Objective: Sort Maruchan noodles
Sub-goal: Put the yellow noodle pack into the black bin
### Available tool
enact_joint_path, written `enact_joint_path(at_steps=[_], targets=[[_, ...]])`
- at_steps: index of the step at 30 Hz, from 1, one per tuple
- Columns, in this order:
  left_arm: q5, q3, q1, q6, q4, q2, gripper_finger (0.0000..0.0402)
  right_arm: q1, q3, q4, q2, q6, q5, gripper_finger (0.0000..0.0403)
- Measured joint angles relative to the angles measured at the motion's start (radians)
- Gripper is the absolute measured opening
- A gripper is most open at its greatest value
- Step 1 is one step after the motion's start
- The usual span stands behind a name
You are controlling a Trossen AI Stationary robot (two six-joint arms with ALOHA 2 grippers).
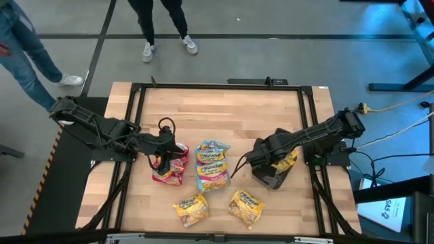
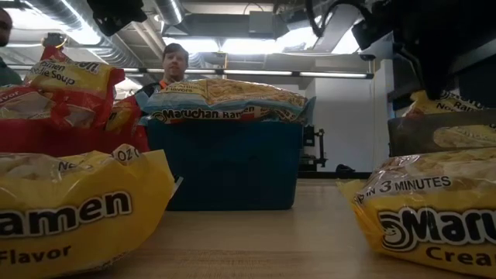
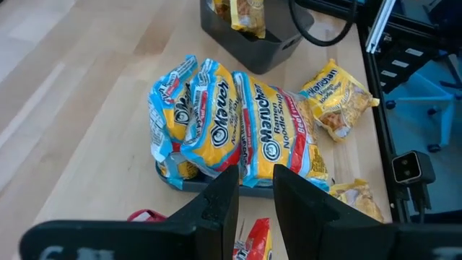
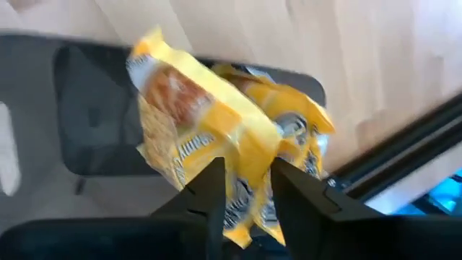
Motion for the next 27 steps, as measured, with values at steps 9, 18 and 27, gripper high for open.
enact_joint_path(at_steps=[9, 18, 27], targets=[[-0.002, 0.0, 0.0, 0.003, -0.001, 0.0, 0.008, 0.002, 0.053, -0.056, -0.002, 0.0, -0.002, 0.0157], [-0.002, 0.0, 0.0, 0.004, -0.003, 0.0, 0.008, 0.002, 0.186, 0.004, -0.004, 0.003, 0.006, 0.0172], [-0.003, 0.0, 0.0, 0.003, -0.005, 0.0, 0.008, 0.0, 0.148, 0.119, 0.058, 0.003, 0.004, 0.0091]])
